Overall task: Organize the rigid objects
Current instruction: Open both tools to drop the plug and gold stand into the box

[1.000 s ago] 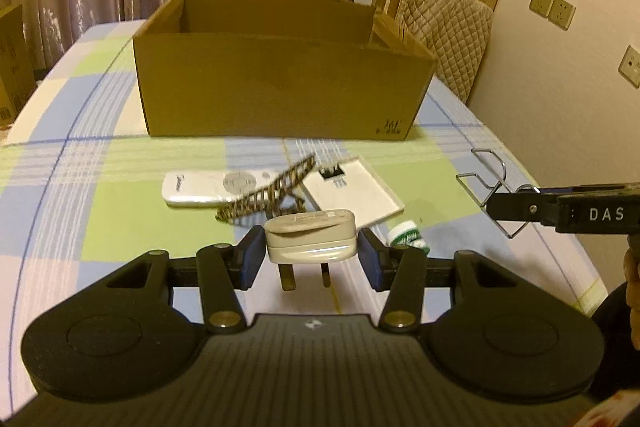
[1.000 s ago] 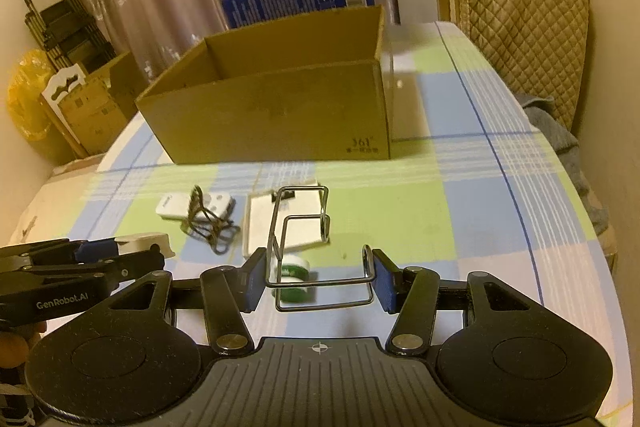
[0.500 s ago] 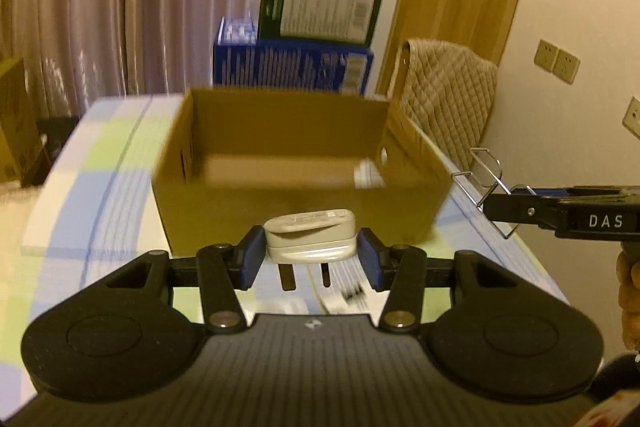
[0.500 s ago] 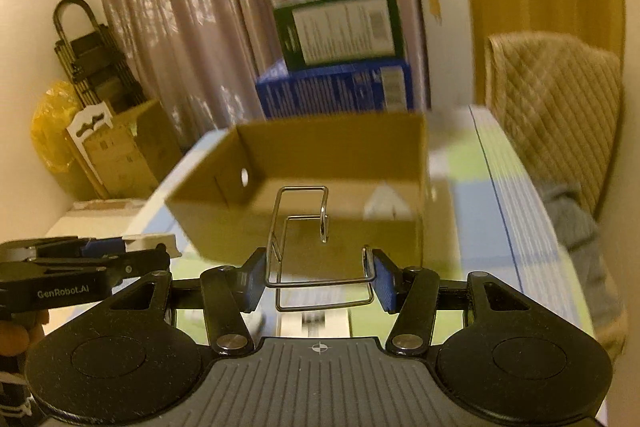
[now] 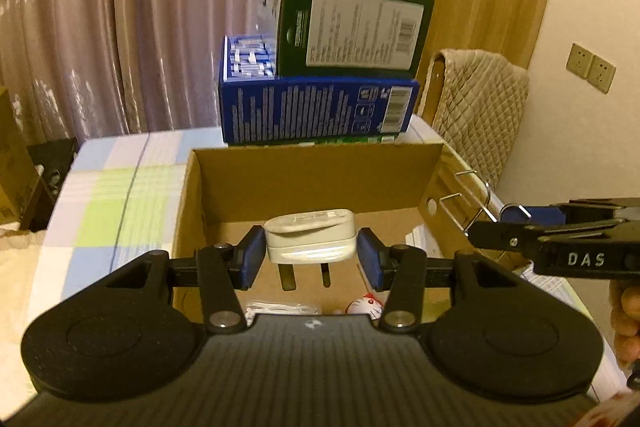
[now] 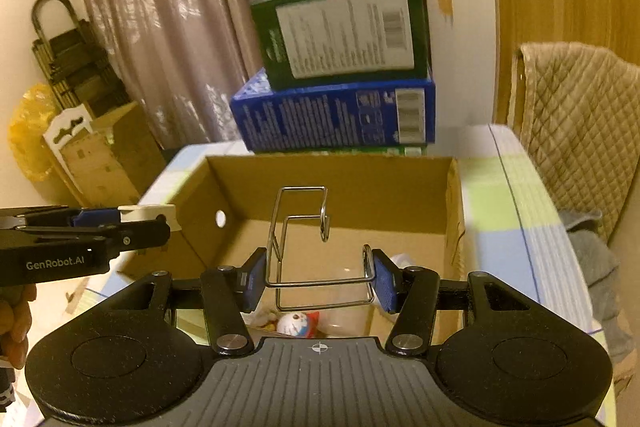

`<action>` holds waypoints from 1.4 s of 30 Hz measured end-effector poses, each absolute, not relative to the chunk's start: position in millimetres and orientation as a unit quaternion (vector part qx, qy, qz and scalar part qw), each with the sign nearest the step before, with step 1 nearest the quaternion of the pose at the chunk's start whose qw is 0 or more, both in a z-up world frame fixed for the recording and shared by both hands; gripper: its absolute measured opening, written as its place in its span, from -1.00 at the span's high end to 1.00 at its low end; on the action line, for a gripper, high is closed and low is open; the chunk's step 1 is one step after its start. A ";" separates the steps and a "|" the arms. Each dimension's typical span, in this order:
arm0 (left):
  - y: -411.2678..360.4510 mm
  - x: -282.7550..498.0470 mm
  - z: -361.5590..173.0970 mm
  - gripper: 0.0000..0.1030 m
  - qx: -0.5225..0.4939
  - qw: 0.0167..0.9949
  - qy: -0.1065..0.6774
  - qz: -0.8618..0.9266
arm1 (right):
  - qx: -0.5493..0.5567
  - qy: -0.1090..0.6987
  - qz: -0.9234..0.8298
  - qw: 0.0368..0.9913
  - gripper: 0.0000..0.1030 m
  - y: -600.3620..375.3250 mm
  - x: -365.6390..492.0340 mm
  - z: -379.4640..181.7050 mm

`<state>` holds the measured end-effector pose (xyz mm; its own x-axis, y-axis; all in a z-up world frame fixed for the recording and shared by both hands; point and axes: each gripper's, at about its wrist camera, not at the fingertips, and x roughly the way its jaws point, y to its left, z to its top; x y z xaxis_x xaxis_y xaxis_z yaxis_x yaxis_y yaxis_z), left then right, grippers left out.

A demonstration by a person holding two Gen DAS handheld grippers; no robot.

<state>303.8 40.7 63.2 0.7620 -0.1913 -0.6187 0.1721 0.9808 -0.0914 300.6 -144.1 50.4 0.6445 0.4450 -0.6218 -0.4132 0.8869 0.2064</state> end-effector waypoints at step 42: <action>50.2 313.0 39.2 -0.10 -0.035 0.936 0.339 -0.085 | 0.034 0.382 0.222 0.897 0.01 -147.1 317.0 17.4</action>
